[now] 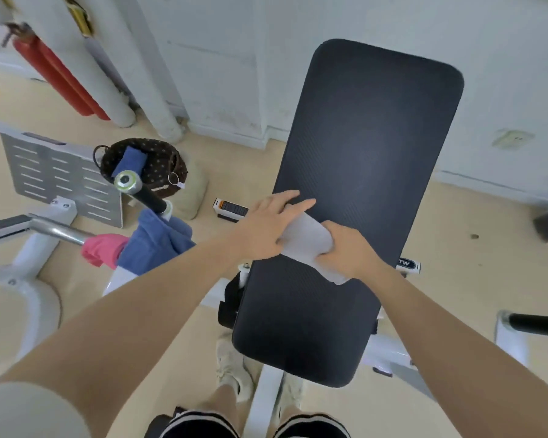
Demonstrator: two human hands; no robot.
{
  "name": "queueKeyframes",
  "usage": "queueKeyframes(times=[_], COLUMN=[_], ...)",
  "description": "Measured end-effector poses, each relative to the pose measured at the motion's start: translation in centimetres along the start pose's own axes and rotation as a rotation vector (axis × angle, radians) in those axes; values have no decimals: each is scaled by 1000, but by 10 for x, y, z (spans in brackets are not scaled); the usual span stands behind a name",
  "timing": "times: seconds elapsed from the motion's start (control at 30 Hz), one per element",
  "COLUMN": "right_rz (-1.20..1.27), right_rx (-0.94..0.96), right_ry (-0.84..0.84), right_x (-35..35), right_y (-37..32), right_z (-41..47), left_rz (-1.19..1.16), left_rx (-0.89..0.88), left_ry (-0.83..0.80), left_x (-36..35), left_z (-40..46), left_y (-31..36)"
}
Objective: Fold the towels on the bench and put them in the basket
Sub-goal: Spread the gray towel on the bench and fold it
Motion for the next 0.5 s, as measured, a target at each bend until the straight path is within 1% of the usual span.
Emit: queueKeyframes(times=[0.07,0.13,0.23,0.37,0.43,0.5], right_rz=[-129,-234,-301,-266,-194,-80], right_rx=[90,151,287,425,466,475], right_ry=[8,-8,-53,-13,-14,10], right_x=[19,30,35,32,29,22], right_y=[-27,-61,-116,-181,-215,-251], right_z=[-8,-17,-30,-24,-16,-5], left_rz=[266,403,394,367,369,283], left_rx=[-77,-71,36,154,190,232], left_ry=[39,48,110,140,146,133], left_x=[17,31,64,113,134,151], left_z=[-18,-38,-68,-106,-126,-150], left_y=[19,27,10,-28,-56,-96])
Point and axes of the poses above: each hand's wrist, its own z-axis towards the middle knuckle, its own x-axis out of the back of the hand, y = z × x, the point moved 3 cm from there along z, towards the middle knuckle, and after that the axes turned 3 degrees about y, right-handed, at the moved point
